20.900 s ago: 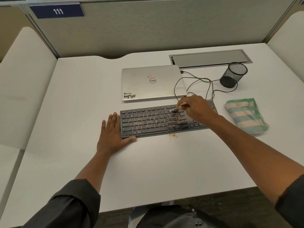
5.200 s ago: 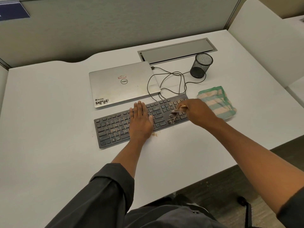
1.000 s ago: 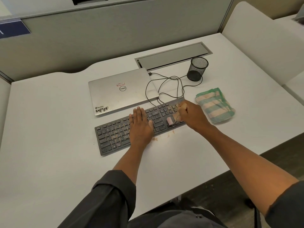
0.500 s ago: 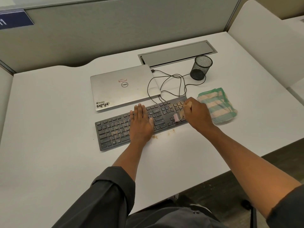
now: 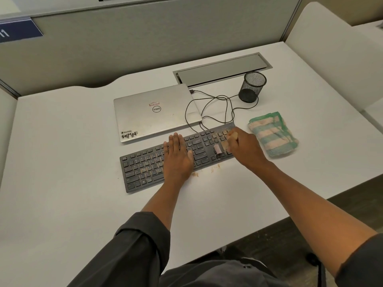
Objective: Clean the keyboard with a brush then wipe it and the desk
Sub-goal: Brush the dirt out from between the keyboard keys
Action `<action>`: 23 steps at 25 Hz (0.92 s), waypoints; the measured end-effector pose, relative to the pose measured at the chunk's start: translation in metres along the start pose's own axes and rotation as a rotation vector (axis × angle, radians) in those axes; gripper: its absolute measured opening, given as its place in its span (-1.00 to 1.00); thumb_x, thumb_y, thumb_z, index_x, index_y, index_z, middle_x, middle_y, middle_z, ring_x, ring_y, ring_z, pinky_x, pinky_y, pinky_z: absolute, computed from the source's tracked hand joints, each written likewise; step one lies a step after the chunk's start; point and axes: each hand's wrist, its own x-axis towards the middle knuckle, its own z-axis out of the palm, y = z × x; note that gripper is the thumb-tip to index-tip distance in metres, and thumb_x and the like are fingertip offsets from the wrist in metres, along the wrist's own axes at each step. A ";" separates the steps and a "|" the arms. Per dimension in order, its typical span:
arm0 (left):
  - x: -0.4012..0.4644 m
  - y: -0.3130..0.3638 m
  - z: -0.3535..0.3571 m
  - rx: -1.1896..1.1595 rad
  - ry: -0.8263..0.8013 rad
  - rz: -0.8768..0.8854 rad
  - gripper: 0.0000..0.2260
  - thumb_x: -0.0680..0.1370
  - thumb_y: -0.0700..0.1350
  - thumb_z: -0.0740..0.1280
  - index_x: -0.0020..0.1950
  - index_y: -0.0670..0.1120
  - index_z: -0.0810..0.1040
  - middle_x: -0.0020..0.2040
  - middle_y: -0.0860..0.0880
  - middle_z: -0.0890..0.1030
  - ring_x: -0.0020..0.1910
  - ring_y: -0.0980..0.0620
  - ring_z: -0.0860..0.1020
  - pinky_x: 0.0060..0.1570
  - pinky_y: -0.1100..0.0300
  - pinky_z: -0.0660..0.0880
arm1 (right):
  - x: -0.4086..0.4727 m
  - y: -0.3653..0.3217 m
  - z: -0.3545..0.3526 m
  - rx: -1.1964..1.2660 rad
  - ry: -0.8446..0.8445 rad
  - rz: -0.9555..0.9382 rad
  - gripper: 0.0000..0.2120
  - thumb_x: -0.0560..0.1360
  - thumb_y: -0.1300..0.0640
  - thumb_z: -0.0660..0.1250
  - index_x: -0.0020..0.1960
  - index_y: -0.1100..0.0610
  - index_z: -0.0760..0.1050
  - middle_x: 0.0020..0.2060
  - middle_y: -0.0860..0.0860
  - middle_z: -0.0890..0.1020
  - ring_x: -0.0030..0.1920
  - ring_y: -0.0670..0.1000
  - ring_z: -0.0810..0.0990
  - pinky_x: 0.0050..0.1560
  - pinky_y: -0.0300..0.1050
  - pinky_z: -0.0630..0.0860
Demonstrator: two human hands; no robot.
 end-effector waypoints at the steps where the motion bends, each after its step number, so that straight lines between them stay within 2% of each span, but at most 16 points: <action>1: 0.000 0.000 0.000 -0.001 -0.001 0.000 -0.39 0.71 0.09 -0.10 0.65 -0.20 -0.17 0.66 -0.18 -0.15 0.64 -0.10 -0.22 0.60 -0.05 -0.26 | 0.000 -0.001 0.001 -0.023 -0.003 -0.007 -0.74 0.53 -0.01 0.06 -0.05 0.06 0.48 -0.29 0.06 0.64 -0.25 0.09 0.62 -0.25 0.04 0.59; 4: 0.000 0.000 0.001 -0.008 0.005 0.001 -0.39 0.71 0.08 -0.09 0.65 -0.20 -0.17 0.66 -0.18 -0.15 0.64 -0.10 -0.22 0.60 -0.07 -0.23 | 0.005 -0.004 0.000 -0.031 0.032 -0.006 -0.73 0.53 0.01 0.08 -0.11 0.12 0.49 -0.31 0.07 0.63 -0.26 0.12 0.61 -0.26 0.04 0.57; 7: 0.000 -0.001 0.001 -0.008 0.009 0.002 -0.39 0.70 0.08 -0.09 0.65 -0.20 -0.16 0.66 -0.18 -0.14 0.64 -0.10 -0.21 0.60 -0.07 -0.22 | 0.013 -0.007 -0.001 0.050 0.049 -0.007 -0.84 0.57 0.05 0.14 -0.05 0.03 0.48 -0.30 0.05 0.65 -0.26 0.07 0.62 -0.26 0.04 0.59; 9: -0.001 0.000 0.001 -0.005 0.012 0.001 -0.39 0.70 0.08 -0.09 0.65 -0.20 -0.16 0.66 -0.18 -0.13 0.64 -0.10 -0.20 0.60 -0.07 -0.21 | 0.021 -0.012 -0.002 0.064 0.052 -0.035 -0.84 0.56 0.06 0.15 -0.01 0.00 0.50 -0.28 0.05 0.65 -0.25 0.08 0.61 -0.25 0.02 0.58; 13: 0.000 0.000 0.001 -0.006 0.006 -0.004 -0.39 0.70 0.09 -0.09 0.65 -0.20 -0.16 0.67 -0.18 -0.14 0.64 -0.10 -0.21 0.60 -0.07 -0.22 | 0.042 -0.024 -0.001 -0.002 -0.017 -0.070 -0.82 0.58 0.10 0.16 0.06 0.02 0.53 -0.21 0.09 0.66 -0.20 0.11 0.60 -0.19 -0.03 0.55; 18: 0.000 0.000 0.002 -0.001 0.006 -0.006 -0.39 0.70 0.09 -0.10 0.65 -0.20 -0.17 0.66 -0.18 -0.15 0.64 -0.09 -0.22 0.60 -0.07 -0.23 | 0.057 -0.027 -0.003 -0.219 -0.114 -0.099 -0.78 0.57 0.13 0.14 0.01 0.15 0.56 -0.16 0.11 0.63 -0.13 0.15 0.57 -0.16 -0.08 0.44; 21: 0.000 0.000 0.001 -0.008 0.004 -0.006 -0.39 0.70 0.09 -0.10 0.65 -0.19 -0.17 0.66 -0.17 -0.16 0.64 -0.09 -0.22 0.60 -0.07 -0.24 | 0.065 -0.034 -0.006 -0.187 -0.093 -0.127 -0.74 0.55 0.07 0.10 -0.04 0.13 0.54 -0.16 0.11 0.65 -0.13 0.15 0.58 -0.12 -0.03 0.52; 23: 0.000 0.000 0.001 -0.011 0.008 -0.003 -0.39 0.70 0.09 -0.10 0.65 -0.20 -0.17 0.66 -0.18 -0.15 0.64 -0.09 -0.22 0.60 -0.07 -0.24 | 0.066 -0.037 -0.006 -0.153 -0.097 -0.122 -0.73 0.54 0.05 0.08 -0.03 0.11 0.52 -0.17 0.09 0.63 -0.16 0.13 0.57 -0.13 -0.03 0.50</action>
